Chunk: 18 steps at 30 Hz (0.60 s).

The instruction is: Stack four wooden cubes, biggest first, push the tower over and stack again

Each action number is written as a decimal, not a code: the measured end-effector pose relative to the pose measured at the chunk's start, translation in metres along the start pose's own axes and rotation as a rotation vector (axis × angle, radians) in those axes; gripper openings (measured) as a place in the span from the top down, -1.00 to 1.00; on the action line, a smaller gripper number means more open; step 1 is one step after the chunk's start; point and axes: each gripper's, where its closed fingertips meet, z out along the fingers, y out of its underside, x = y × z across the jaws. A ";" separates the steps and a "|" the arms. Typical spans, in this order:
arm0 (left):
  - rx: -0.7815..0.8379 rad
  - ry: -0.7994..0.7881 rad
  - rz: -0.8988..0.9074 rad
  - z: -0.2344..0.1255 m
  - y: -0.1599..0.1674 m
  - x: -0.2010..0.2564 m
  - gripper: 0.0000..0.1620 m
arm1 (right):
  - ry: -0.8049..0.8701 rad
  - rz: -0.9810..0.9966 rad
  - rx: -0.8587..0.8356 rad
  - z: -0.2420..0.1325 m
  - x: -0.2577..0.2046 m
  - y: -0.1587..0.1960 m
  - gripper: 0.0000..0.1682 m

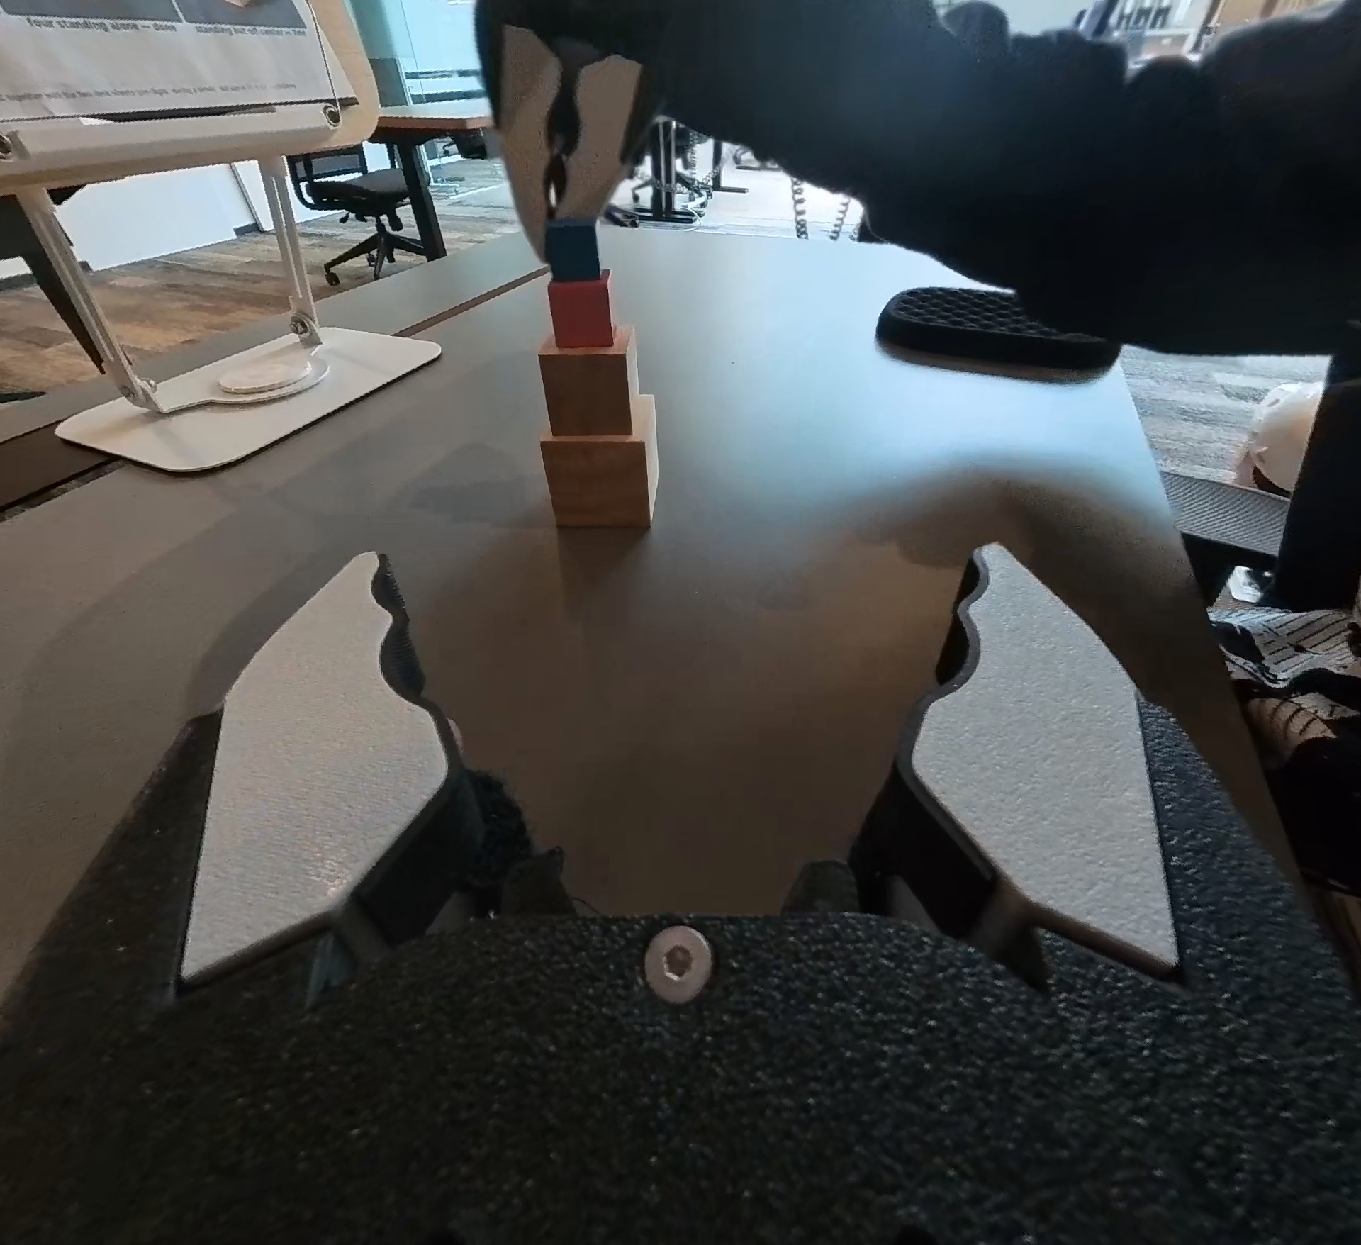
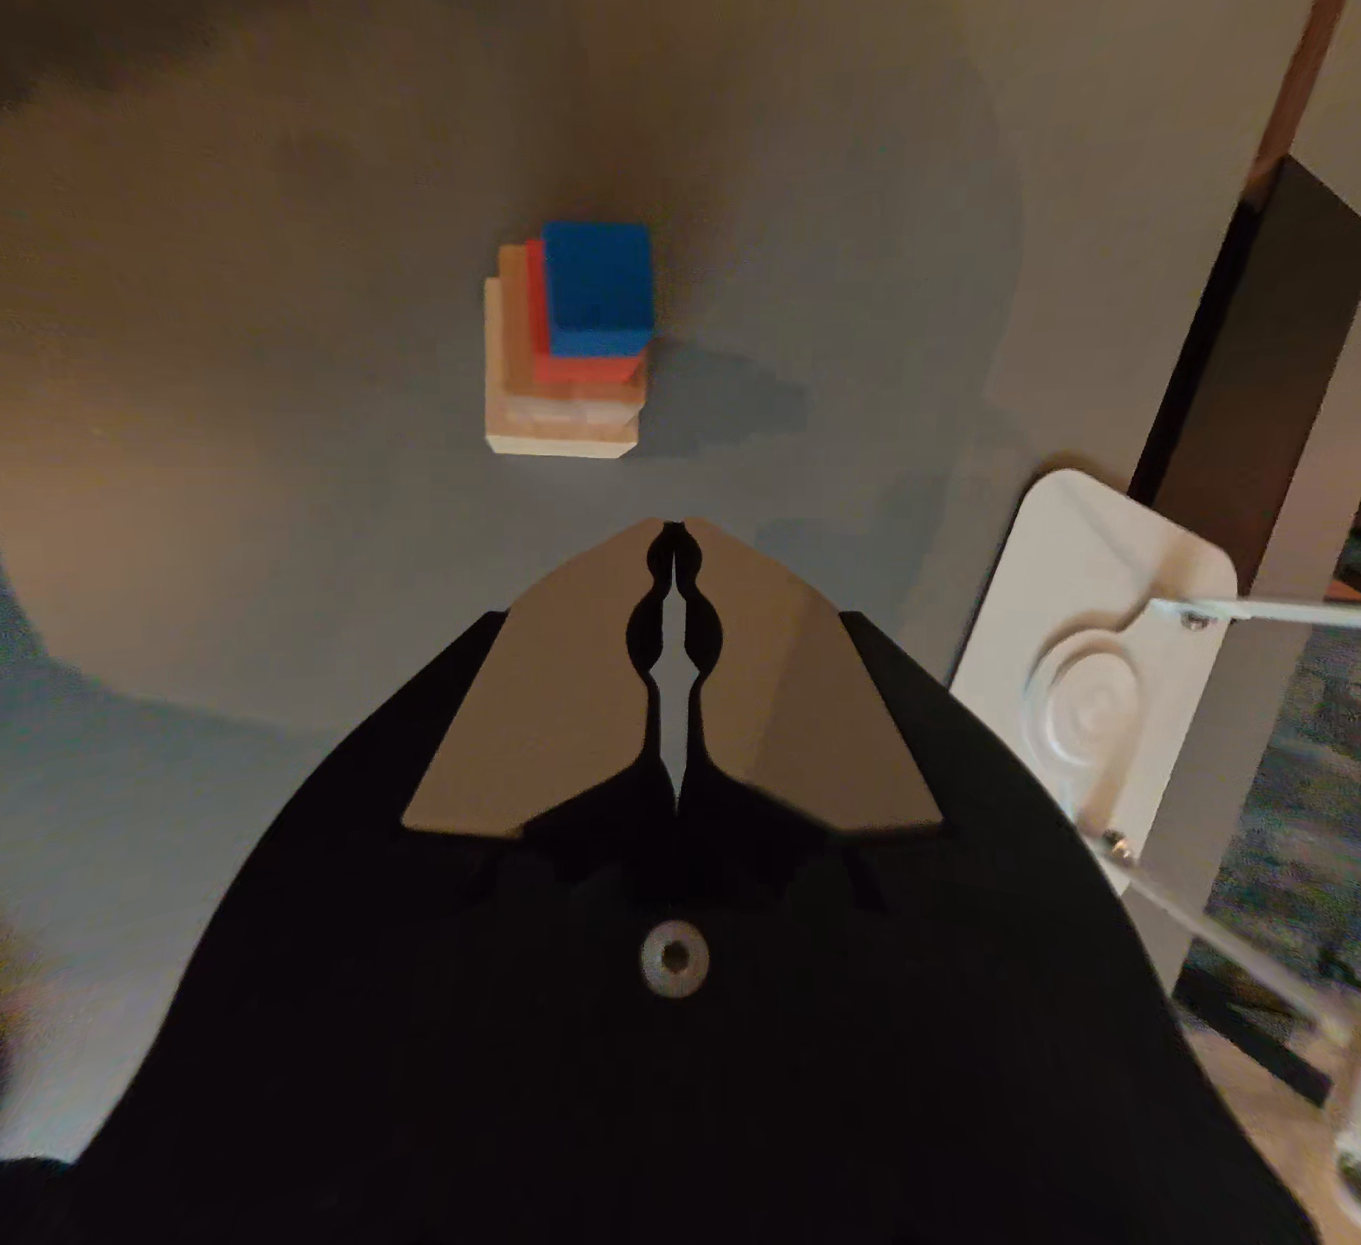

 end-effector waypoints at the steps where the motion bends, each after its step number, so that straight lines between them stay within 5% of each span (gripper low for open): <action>1: 0.000 0.002 -0.001 0.000 0.000 0.000 -0.69 | -0.018 -0.015 -0.015 0.003 0.006 -0.004 1.00; 10: -0.005 0.018 0.002 0.001 0.000 0.003 -0.69 | -0.243 -0.090 -0.289 0.032 0.028 -0.054 1.00; 18: -0.010 0.024 0.007 0.001 0.001 0.004 -0.69 | -0.326 0.194 -0.688 0.058 0.009 -0.060 1.00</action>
